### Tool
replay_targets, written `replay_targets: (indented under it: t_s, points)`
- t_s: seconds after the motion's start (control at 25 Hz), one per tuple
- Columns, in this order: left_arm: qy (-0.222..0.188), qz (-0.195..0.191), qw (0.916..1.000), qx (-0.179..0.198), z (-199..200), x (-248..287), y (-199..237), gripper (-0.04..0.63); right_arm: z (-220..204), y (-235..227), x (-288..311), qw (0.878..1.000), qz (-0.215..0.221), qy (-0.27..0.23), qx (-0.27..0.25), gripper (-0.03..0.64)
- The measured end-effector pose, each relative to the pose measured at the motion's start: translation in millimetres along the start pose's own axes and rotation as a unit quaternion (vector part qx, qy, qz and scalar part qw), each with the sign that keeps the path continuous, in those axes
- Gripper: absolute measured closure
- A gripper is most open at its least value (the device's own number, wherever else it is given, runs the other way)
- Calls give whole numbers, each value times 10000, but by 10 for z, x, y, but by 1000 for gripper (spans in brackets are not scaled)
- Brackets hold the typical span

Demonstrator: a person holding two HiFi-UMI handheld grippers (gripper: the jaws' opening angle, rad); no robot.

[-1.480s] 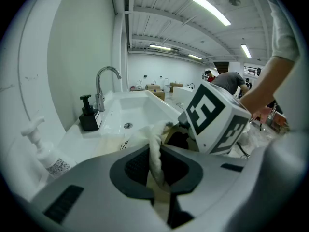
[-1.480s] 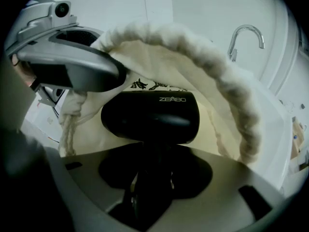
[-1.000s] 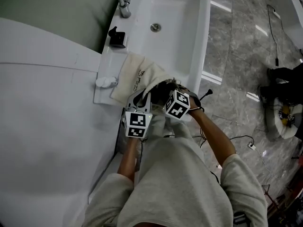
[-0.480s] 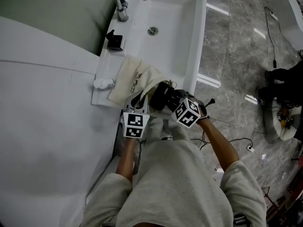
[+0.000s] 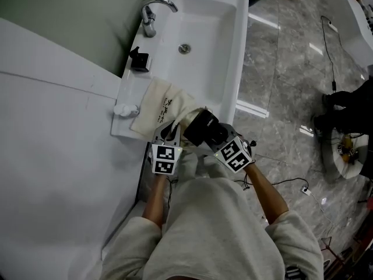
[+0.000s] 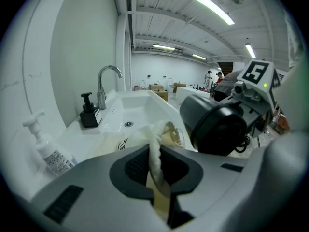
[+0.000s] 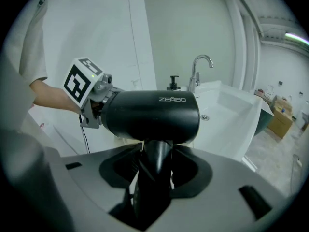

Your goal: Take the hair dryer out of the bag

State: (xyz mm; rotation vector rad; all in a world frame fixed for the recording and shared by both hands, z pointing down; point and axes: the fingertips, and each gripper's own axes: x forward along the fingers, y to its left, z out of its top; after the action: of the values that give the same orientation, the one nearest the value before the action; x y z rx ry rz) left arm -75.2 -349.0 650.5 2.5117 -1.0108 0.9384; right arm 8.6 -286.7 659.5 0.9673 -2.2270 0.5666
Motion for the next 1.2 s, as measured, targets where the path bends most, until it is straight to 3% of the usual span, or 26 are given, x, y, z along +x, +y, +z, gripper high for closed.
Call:
replay_targets:
  t_s: [0.28, 0.4, 0.6, 0.68, 0.96, 1.2]
  points:
    - [-45, -52, 10000, 25, -56, 61, -73, 560, 314, -28, -295, 9964, -273, -737, 303, 442]
    - [-119, -219, 9996, -140, -68, 67, -141, 558, 405, -83, -386, 9941, -421, -940, 333, 442]
    - [-408, -485, 9970, -443, 47, -13, -230, 465, 549, -237, -524, 9895, -641, -1221, 432, 442]
    - [-502, -488, 9964, -470, 122, -75, -238, 456, 604, -302, -594, 9869, -737, -1351, 490, 442]
    - [-1070, -202, 9930, -451, 579, -354, -27, 457, 842, -491, -791, 9760, -983, -1819, 684, 442]
    - [-1573, 29, 9870, -320, 1056, -588, 207, 539, 1142, -670, -967, 9658, -1199, -2205, 651, 442]
